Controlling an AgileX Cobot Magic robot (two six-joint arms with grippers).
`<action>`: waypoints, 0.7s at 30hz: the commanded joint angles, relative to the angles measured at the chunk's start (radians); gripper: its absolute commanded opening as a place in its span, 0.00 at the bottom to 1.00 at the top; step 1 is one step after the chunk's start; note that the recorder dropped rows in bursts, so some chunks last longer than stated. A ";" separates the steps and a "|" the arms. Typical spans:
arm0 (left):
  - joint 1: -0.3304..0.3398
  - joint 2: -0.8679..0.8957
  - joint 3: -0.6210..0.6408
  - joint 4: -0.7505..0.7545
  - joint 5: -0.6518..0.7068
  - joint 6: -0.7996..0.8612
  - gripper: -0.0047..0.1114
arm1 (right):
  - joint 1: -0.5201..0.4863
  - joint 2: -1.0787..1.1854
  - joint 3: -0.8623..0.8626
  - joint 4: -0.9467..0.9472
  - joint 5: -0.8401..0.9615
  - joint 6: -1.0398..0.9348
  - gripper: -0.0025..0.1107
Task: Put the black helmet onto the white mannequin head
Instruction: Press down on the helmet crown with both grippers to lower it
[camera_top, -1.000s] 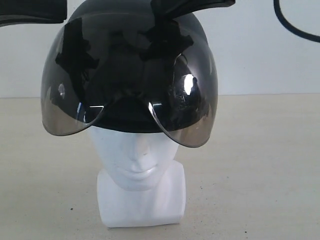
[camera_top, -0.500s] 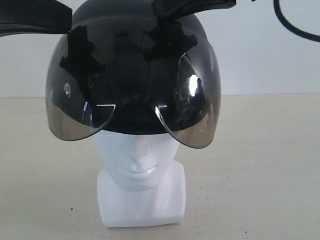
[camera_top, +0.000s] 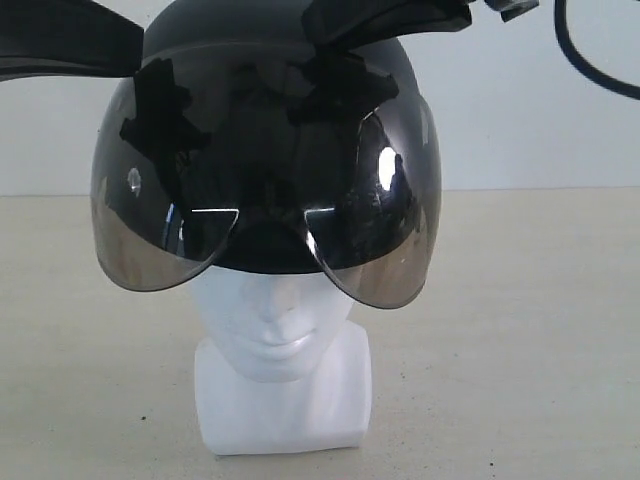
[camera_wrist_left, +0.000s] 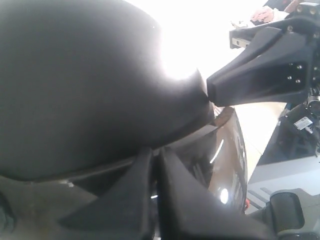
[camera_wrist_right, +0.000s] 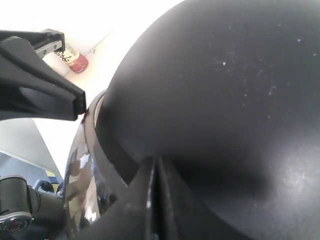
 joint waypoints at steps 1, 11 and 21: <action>-0.006 0.003 0.045 0.022 0.004 -0.006 0.08 | 0.009 0.020 0.040 -0.044 0.069 -0.006 0.02; -0.006 0.003 0.067 0.022 0.004 -0.006 0.08 | 0.009 0.020 0.040 -0.044 0.086 -0.008 0.02; -0.006 0.003 0.067 0.044 0.023 -0.006 0.08 | 0.090 0.020 0.040 -0.076 0.080 -0.004 0.02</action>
